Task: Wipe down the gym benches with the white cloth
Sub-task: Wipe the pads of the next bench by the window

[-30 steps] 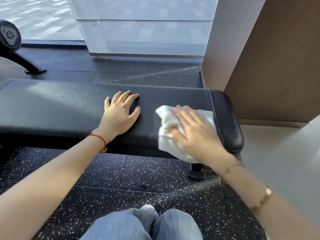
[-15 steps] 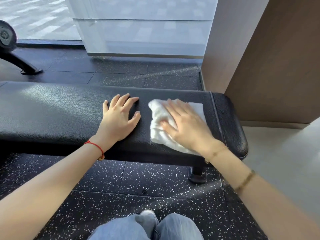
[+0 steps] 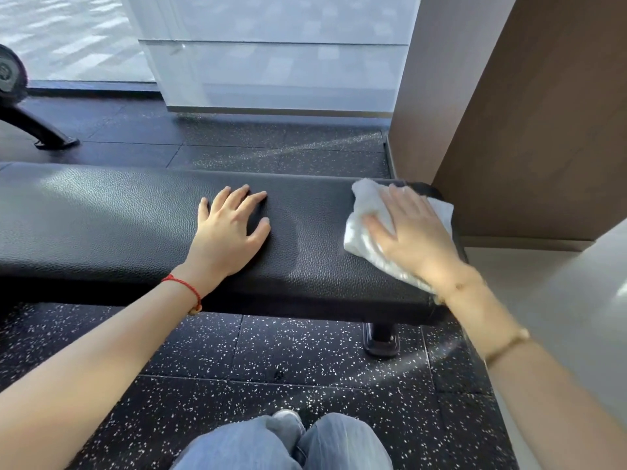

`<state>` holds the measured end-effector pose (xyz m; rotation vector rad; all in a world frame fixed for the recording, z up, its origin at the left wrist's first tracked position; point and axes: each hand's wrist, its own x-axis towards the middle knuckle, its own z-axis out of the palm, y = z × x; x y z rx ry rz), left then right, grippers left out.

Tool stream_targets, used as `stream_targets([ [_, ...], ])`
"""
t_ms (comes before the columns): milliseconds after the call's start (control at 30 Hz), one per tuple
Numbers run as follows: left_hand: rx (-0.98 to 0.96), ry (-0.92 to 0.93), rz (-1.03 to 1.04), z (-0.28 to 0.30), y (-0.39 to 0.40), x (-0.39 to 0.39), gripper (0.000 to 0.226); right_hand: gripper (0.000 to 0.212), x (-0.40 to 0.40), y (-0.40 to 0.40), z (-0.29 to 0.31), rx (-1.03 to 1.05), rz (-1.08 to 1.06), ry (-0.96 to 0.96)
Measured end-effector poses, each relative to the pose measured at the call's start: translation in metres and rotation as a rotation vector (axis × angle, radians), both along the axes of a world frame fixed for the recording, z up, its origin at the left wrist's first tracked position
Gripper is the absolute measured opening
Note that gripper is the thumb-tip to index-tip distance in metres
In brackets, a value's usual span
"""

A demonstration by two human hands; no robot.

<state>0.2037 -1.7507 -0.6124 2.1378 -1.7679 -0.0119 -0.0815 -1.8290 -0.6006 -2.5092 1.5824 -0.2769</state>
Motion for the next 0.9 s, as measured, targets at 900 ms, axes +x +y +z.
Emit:
stream_targets([
  [900, -0.109, -0.041, 0.075, 0.000, 0.023, -0.014, 0.040, 0.088, -0.044, 0.081, -0.030, -0.448, 0.399, 0.195],
])
